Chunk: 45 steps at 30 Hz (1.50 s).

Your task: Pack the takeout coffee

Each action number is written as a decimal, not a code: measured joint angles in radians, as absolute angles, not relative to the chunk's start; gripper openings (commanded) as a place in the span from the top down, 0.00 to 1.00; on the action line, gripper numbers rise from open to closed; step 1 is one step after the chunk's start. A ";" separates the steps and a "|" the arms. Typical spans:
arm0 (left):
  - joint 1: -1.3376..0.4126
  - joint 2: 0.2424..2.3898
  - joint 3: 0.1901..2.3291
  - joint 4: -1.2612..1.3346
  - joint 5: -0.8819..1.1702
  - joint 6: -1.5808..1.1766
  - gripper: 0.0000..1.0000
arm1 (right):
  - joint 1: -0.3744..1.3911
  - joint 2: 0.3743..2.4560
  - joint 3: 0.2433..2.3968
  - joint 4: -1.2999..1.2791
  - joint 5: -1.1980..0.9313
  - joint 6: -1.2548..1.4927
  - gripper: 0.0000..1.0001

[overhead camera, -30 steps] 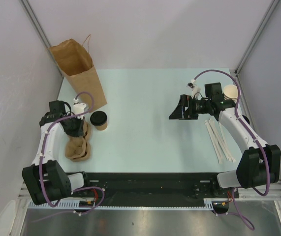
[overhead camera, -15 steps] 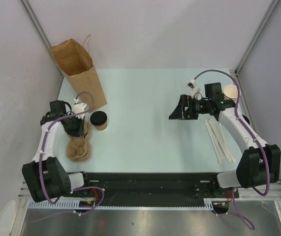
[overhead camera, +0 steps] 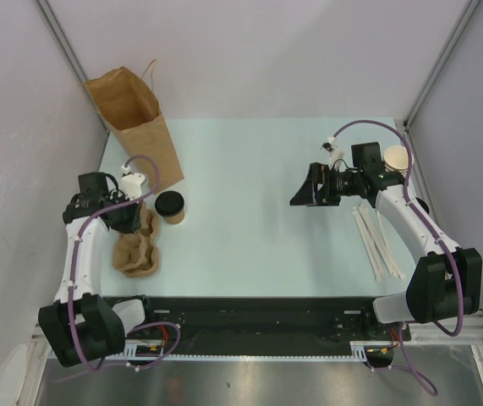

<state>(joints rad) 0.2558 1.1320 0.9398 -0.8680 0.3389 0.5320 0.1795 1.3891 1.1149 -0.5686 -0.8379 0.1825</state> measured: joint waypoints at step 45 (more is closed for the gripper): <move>0.015 0.797 1.092 -0.976 0.623 0.165 1.00 | 0.878 1.837 1.605 0.069 -0.736 0.694 0.64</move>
<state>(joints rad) 0.0151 0.7975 1.0920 -0.9756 0.6228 0.1646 0.8780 1.8374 1.6047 0.0689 -0.7364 0.6941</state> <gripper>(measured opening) 0.011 0.369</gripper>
